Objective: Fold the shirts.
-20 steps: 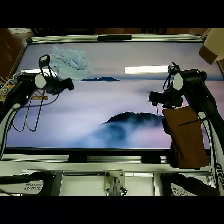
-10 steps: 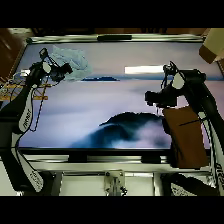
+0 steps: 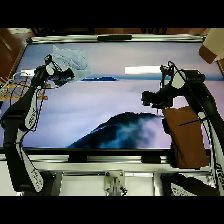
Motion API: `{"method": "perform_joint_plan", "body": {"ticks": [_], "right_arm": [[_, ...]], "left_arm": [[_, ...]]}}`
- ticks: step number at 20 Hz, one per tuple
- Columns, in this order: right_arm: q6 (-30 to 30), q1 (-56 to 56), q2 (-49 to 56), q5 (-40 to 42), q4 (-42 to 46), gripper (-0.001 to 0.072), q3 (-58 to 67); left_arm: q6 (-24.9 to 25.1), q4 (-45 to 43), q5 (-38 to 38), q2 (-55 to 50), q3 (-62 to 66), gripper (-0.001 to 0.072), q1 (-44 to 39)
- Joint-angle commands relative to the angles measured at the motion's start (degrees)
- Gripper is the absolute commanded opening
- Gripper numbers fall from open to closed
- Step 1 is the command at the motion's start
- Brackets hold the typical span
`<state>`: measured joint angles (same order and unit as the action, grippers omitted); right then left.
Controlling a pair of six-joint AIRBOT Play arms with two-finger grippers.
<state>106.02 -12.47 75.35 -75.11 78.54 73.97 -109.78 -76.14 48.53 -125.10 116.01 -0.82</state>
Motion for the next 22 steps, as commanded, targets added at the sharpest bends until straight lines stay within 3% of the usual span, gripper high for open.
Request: {"method": "perform_joint_plan", "body": {"ticks": [1,3,4,6,10,13,18,22], "right_arm": [[-0.3,0.0,0.0,-0.1,-0.7,0.0518,0.0],[-0.3,0.0,0.0,-0.2,-1.1,0.0518,0.0],[-0.3,0.0,0.0,-0.4,-1.4,0.0518,0.0],[-0.5,0.0,0.0,-0.6,-1.5,0.0518,0.0],[-6.8,0.0,0.0,-4.1,-1.6,0.0518,0.5],[-7.4,0.0,-1.4,-10.6,0.2,0.0518,4.5],[-8.2,0.0,-14.4,-10.8,10.6,0.0518,14.4],[-8.2,0.0,-28.2,-8.4,13.5,0.0518,16.7]], "left_arm": [[-2.3,0.5,-2.1,-0.7,-0.1,0.0625,0.1],[-2.2,3.2,-5.8,-0.6,-0.1,0.0304,0.1],[-2.2,5.3,-7.1,-0.5,-0.1,0.0182,0.1],[-0.4,9.9,-8.0,0.3,-0.1,0.0037,0.1],[15.1,12.1,-7.5,9.1,-0.1,0.0035,-1.2],[25.0,10.9,-4.3,22.1,-0.1,0.0035,-3.6],[25.9,3.8,4.9,46.3,-0.2,0.0034,-11.9],[18.7,-2.3,17.3,57.0,-4.7,0.0034,-20.5]]}}
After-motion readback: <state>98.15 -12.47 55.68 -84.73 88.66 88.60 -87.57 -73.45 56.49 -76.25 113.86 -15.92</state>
